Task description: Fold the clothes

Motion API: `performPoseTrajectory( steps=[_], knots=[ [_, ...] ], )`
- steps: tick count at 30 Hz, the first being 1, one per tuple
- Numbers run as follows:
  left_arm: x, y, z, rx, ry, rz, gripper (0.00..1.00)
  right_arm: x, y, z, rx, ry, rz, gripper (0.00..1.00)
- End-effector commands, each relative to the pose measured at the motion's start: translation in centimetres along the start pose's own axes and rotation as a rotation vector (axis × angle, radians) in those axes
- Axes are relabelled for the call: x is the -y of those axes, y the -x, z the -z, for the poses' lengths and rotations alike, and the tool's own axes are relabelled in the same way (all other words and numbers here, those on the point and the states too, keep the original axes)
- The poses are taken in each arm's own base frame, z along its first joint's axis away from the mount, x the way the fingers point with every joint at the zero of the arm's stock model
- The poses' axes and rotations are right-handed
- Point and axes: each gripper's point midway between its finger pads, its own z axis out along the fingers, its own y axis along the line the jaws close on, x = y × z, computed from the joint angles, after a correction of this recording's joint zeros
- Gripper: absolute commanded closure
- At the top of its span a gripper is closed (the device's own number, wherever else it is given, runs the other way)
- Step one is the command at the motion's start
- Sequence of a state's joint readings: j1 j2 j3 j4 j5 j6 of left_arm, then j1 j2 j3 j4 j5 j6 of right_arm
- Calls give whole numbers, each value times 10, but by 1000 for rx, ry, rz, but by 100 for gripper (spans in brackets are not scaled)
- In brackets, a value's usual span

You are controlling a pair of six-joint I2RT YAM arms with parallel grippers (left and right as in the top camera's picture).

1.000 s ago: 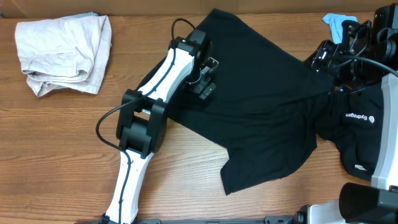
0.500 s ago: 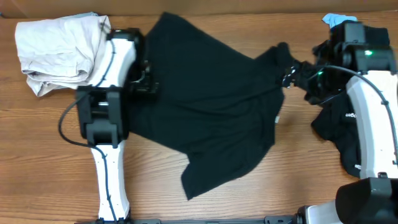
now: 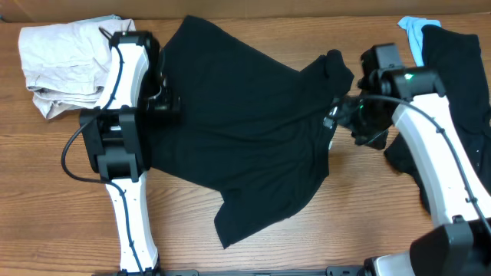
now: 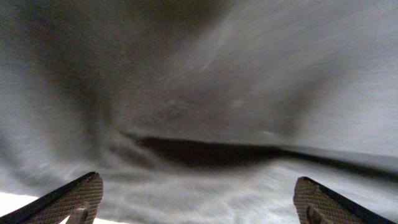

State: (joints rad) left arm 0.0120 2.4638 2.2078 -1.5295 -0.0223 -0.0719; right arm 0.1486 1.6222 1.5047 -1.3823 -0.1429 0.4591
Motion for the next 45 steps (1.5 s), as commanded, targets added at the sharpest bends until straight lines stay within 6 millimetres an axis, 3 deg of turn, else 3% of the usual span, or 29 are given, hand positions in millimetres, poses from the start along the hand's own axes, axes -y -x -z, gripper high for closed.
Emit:
performPoseTrajectory(
  steps=[1, 5, 11, 17, 21, 26, 31, 35, 41, 45],
  knots=[
    [11, 5, 99, 266, -12, 16, 0, 6, -19, -8, 6, -55, -17, 9],
    [17, -5, 176, 478, -42, 5, 0, 6, -46, -49, -60, -70, 28, 10],
    [17, -47, 273, 748, -76, -6, 0, 21, -65, -102, -80, -87, -18, 14],
    [10, -92, 323, 891, -68, -45, 0, 30, -71, -130, -63, -73, -37, 26],
    [-2, -115, 329, 898, -19, -24, 0, 31, -72, -145, -45, -44, -41, 43],
    [-26, -138, 313, 801, 106, 23, 2, 32, -70, -158, -12, -13, -60, 51],
    [-28, -140, 311, 792, 121, 28, 4, 30, -67, -164, 17, 11, -73, 68],
    [-29, -140, 311, 793, 120, 34, 3, 32, -64, -165, 32, 2, -87, 96],
    [-29, -140, 311, 792, 127, 26, 1, 58, -43, -157, 54, -19, -204, 96],
    [-29, -140, 311, 792, 129, 21, 0, 81, -5, -130, 80, 35, -235, 96]
  ],
)
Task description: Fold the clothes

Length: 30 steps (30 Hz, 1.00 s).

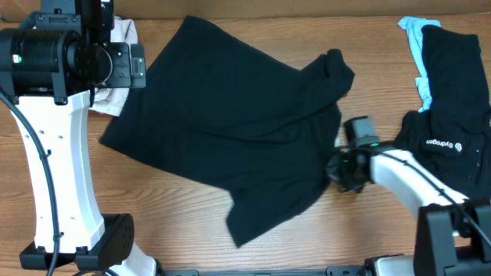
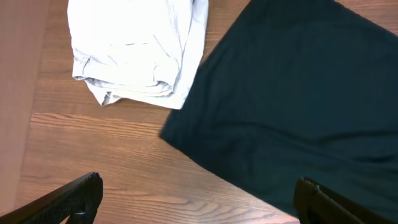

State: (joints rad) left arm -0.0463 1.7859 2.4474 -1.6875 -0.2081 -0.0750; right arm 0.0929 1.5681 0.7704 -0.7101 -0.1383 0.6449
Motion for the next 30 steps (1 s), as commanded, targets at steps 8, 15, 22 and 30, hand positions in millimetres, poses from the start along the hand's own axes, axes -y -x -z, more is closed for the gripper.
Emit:
performPoseTrajectory(
  steps=[8, 15, 22, 30],
  knots=[
    [-5, -1, 9, 20, 22, -34, 0, 37, 126, 88, 230, 157, -105, 96],
    [-18, 0, 9, 24, 49, 24, 0, 43, 139, 140, 235, 156, -98, 32],
    [-26, -7, 55, 134, 24, 78, 0, 24, 106, 238, 255, 182, -40, 27],
    [-19, -38, 86, 163, -71, 192, 0, 16, 17, 296, 340, 239, 47, 27]
  ],
)
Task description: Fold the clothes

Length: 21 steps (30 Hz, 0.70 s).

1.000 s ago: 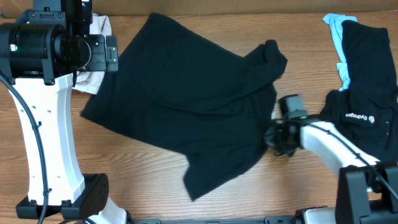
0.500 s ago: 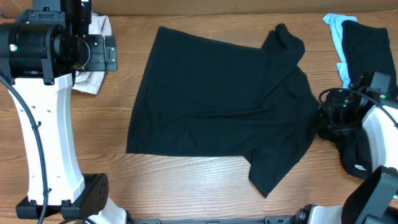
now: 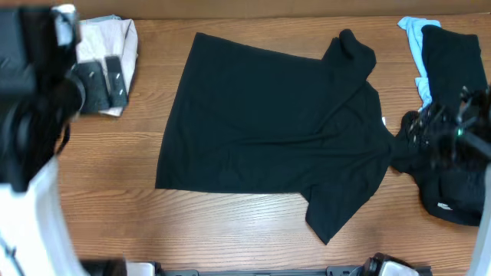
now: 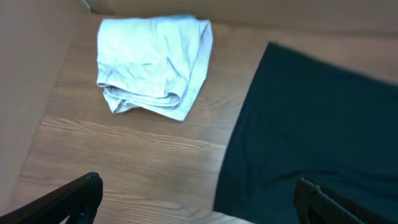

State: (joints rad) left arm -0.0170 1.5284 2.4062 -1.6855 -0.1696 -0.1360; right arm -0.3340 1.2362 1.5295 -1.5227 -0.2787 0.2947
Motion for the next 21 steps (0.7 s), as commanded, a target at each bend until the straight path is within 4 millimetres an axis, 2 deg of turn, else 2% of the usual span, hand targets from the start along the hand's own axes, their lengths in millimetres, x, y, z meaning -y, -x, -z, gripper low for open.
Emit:
performPoseTrajectory(
  steps=[1, 4, 7, 12, 15, 19, 21],
  knots=[
    [1, -24, -8, -80, -10, 88, 0, -8, -22, 25, 43, 39, 44, 27],
    [0, -61, -29, -216, 23, 139, 0, 0, -46, 28, 31, 36, -16, 27],
    [0, -101, -59, -363, 67, 181, 0, 10, -64, 18, 16, 32, -88, 27],
    [2, -158, -113, -532, 132, 231, 0, 27, -81, -20, -22, 26, -129, 27],
    [4, -180, -141, -559, 157, 291, 1, 34, -87, -40, -63, 17, -142, 27],
    [21, -212, -178, -609, 111, 389, 2, 46, -97, -64, -129, -16, -165, 27],
    [31, -230, -191, -652, 73, 417, 6, 50, -99, -73, -145, -24, -170, 27]
  ],
)
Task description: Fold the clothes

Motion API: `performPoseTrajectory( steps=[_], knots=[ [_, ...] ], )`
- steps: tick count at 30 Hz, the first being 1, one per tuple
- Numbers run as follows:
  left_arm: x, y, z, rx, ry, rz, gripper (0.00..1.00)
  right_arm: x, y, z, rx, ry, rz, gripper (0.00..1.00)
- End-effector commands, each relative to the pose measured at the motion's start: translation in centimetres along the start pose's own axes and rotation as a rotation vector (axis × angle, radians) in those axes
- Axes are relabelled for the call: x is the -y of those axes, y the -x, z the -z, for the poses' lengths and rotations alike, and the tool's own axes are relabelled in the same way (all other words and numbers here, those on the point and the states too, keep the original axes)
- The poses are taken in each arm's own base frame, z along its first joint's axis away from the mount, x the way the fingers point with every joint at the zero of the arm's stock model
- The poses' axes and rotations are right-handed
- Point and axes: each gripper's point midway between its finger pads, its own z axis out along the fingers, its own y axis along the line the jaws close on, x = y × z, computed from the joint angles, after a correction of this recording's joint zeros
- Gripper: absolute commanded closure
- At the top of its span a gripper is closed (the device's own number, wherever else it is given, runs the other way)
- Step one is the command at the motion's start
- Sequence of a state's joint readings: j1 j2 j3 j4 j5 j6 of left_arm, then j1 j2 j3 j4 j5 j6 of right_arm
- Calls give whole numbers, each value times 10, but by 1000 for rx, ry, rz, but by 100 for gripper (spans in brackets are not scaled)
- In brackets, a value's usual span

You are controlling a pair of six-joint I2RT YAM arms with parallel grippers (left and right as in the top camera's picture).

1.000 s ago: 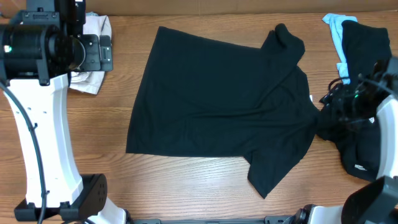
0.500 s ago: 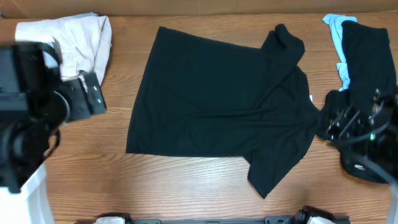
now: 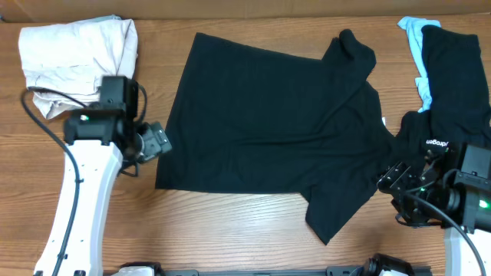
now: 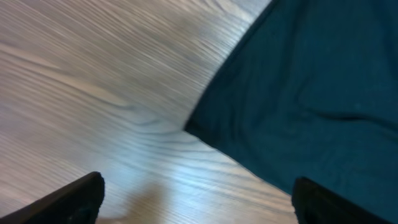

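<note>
A black T-shirt (image 3: 268, 130) lies spread flat across the middle of the table, with one sleeve (image 3: 337, 211) pointing to the front right. My left gripper (image 3: 156, 142) is low beside the shirt's front-left corner (image 4: 186, 128). In the left wrist view its fingers (image 4: 74, 198) stand wide apart, open over bare wood with nothing between them. My right gripper (image 3: 393, 178) sits at the shirt's right edge near the front sleeve. Its jaws are too small to read.
A folded white garment (image 3: 73, 54) lies at the back left. A pile of black clothes (image 3: 453, 77) with a light blue piece (image 3: 414, 31) fills the back right, next to the right arm. Bare wood runs along the front edge.
My left gripper was high at the far left, looking down on the white garment; now it is low by the shirt's front-left corner. The right arm has moved toward the front. The shirt is unchanged.
First the shirt lay skewed and bunched, with my left gripper at its left edge and the right at its collar side. Then the left arm was raised and the shirt still lay askew. Later the shirt lay flat and further right, and now both grippers are low at its edges.
</note>
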State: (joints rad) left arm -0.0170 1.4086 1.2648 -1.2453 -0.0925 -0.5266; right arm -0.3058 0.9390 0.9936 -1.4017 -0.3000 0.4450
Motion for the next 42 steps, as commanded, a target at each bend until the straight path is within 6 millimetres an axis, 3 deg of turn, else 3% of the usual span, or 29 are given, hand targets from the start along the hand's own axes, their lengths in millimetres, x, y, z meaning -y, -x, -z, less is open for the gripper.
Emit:
performPoseTrajectory(
  steps=[1, 3, 8, 17, 24, 29, 31, 34, 38, 39, 42],
  knots=[
    [12, -27, -32, -120, -77, 95, 9, 3, -2, -14, -27, -4, -11, 27],
    [16, -37, -48, -161, -98, 95, 14, 5, -1, -20, -32, -6, -12, 27],
    [9, -57, -82, -220, -55, 146, 16, 4, 1, -32, -48, -10, 12, 26],
    [12, -49, -119, -176, -51, 199, 20, -5, 3, -41, -66, -9, 59, 26],
    [12, -57, -149, -250, 0, 220, 19, -3, 2, -44, -72, -34, 78, 26],
    [9, -65, -159, -292, 27, 218, 21, -2, -1, -44, -83, -41, 74, 27],
    [8, -66, -161, -297, 32, 219, 29, -1, -1, -44, -86, -43, 73, 27],
    [8, -66, -161, -294, 36, 217, 48, 1, -4, -43, -98, -50, 68, 28],
    [4, -64, -162, -280, 56, 213, 91, 2, -7, -43, -109, -57, 54, 30],
    [3, -63, -162, -275, 63, 212, 96, 3, -8, -43, -113, -60, 41, 31],
    [3, -57, -162, -258, 53, 223, 96, 5, -12, -42, -127, -70, 20, 33]
  ],
)
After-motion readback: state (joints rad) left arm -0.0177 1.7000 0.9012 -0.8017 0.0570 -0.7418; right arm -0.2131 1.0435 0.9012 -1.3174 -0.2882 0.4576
